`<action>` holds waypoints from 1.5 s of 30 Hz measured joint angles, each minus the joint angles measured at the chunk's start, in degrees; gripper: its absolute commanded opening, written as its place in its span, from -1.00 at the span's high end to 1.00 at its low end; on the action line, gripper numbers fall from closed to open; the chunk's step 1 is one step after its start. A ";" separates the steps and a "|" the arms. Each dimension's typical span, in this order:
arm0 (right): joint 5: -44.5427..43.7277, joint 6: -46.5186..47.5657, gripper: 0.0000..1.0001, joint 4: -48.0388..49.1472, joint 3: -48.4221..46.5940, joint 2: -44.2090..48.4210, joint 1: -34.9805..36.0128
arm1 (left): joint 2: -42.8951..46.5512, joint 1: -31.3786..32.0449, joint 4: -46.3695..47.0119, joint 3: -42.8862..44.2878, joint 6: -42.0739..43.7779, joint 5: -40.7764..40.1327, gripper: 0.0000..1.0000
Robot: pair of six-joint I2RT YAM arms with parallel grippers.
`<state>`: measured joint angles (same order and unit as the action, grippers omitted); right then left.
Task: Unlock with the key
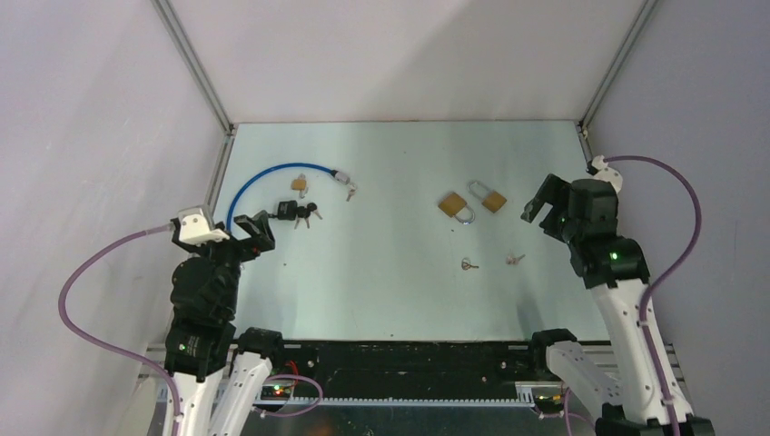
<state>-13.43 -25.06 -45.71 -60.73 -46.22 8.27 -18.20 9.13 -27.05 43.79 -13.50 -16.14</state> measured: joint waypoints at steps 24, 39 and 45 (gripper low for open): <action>5.33 -8.04 -0.13 3.17 10.29 -31.58 -3.10 | 0.11 1.53 0.42 -0.74 0.02 0.26 -0.99; 5.03 -9.86 0.22 11.80 11.63 -42.25 -2.99 | -0.94 1.53 0.48 -0.94 0.04 0.31 -0.97; 4.72 -10.25 0.79 12.96 12.90 -41.81 -2.99 | -1.01 1.60 0.87 -0.94 0.04 0.31 -0.97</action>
<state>-8.71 -35.31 -32.75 -47.83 -88.03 5.28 -19.20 10.72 -26.17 42.85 -13.45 -15.84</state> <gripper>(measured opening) 0.242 0.985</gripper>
